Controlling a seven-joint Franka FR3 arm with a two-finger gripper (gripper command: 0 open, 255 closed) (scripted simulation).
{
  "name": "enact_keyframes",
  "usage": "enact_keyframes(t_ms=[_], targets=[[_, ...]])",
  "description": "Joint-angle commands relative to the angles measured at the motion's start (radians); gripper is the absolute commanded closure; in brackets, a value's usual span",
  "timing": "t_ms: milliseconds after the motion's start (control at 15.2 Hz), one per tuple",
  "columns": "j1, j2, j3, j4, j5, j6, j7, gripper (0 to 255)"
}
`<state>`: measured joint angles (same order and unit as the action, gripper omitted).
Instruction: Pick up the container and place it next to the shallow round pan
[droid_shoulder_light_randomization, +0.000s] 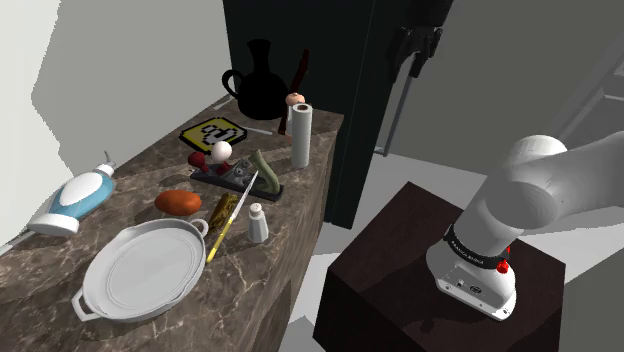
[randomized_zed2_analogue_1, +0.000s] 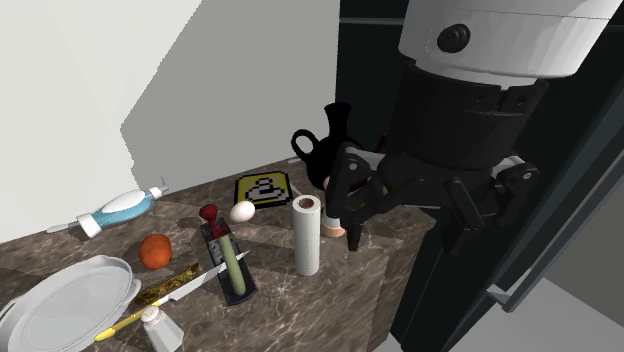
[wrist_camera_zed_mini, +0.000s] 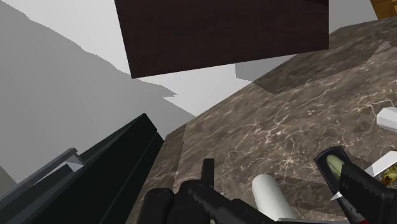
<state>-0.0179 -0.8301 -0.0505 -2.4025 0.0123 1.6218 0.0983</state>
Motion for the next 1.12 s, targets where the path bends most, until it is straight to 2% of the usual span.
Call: enact_keyframes(t_ms=[0,528,1056], targets=[[0.000,0.000,0.000,0.000,0.000,0.000,0.000,0],[0.012,0.313,-0.036,0.111,0.026,0.188,-0.030,0],[0.025,0.636,-0.069,0.307,0.080,0.297,-0.073,0]])
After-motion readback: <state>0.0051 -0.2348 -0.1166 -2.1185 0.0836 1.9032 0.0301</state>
